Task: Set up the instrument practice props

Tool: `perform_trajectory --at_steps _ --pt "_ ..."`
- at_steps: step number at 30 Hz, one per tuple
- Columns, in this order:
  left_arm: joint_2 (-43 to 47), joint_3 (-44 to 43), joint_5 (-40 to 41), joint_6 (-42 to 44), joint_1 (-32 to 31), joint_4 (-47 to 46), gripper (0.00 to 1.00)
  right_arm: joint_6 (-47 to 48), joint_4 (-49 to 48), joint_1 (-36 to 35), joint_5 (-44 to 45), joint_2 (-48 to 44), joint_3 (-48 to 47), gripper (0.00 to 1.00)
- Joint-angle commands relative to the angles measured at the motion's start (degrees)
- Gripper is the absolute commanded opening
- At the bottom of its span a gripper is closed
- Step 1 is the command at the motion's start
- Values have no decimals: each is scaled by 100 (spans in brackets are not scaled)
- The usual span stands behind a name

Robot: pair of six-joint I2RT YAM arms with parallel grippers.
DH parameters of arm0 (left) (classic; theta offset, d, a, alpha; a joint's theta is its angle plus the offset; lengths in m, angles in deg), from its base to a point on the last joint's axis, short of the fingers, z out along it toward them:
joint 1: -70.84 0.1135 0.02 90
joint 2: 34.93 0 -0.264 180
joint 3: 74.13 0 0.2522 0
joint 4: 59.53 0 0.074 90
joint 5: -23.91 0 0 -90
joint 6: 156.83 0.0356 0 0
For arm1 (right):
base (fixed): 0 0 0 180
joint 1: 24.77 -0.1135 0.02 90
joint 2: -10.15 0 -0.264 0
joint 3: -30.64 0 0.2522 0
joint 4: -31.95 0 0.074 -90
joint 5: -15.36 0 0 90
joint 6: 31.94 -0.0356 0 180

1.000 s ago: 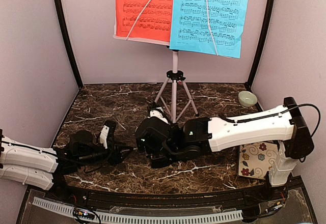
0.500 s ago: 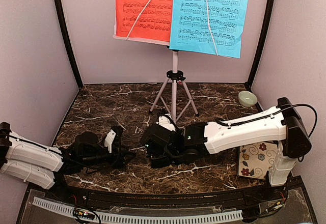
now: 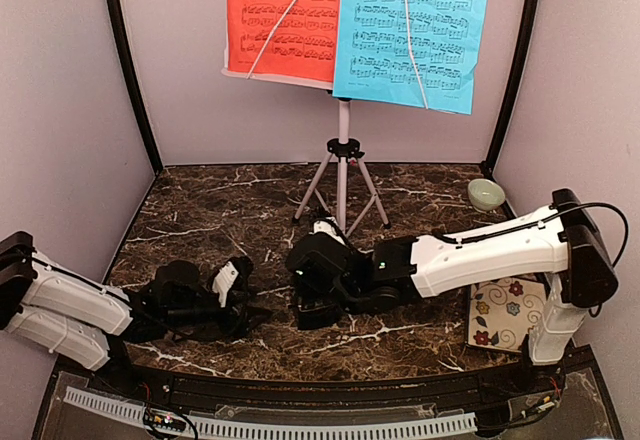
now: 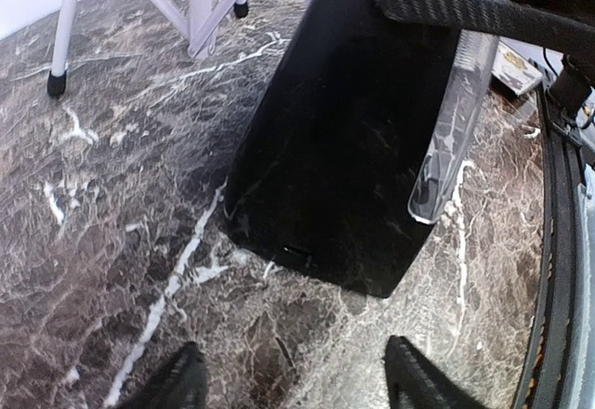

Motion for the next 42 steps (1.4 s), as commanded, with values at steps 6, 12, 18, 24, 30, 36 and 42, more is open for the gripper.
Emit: perform_trajectory --at_steps 6,12,18,24,30,36,42 --pt "-559 -15 -288 878 -15 -679 82 1202 -926 198 -857 -769 729 56" --pt "-1326 -295 -556 1190 -117 -1156 98 1507 -1269 235 -1298 -927 921 53" --pt "-1934 -565 -414 1318 -172 -1466 99 1580 -1445 237 -1504 -949 1050 52" --pt "-2326 -773 -454 1336 -183 -1684 97 1556 -1519 240 -1550 -981 1133 51" --pt "-2612 -913 -442 1353 -191 -1794 96 1501 -1567 240 -1599 -955 1188 51" --pt "-2781 -1026 -392 1458 -191 -1778 89 1479 -1645 231 -1701 -987 1269 51" --pt "-2888 -1130 -398 1596 -191 -1611 81 1483 -1660 240 -1759 -1019 1289 52"
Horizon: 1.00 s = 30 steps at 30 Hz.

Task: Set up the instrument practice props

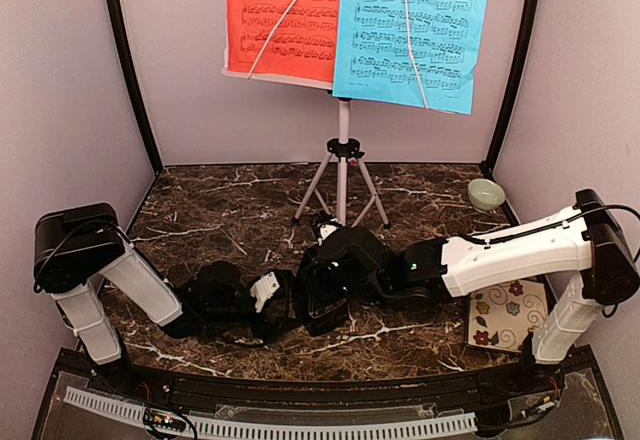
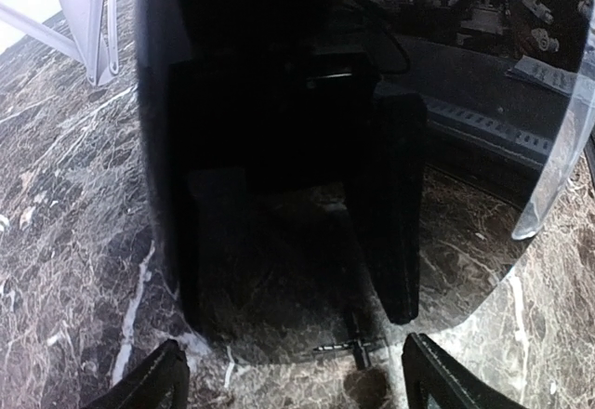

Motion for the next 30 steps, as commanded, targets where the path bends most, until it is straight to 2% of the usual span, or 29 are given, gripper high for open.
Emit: perform_trajectory --at_steps 1,7,11,25,27,30 --pt "-87 -143 10 187 -27 54 79 -141 -456 -10 -418 -158 88 52" --pt "-121 -131 19 231 -27 65 71 -182 -536 -20 -515 -162 138 52" --pt "-115 -117 32 315 -27 103 62 -215 -636 -20 -561 -205 200 53" --pt "-2 56 124 346 -27 -9 49 -205 -674 -55 -624 -180 154 54" --pt "28 81 108 345 -27 -7 55 -214 -674 -59 -671 -169 144 59" --pt "194 158 98 295 -27 93 71 -163 -680 -80 -730 -250 92 83"
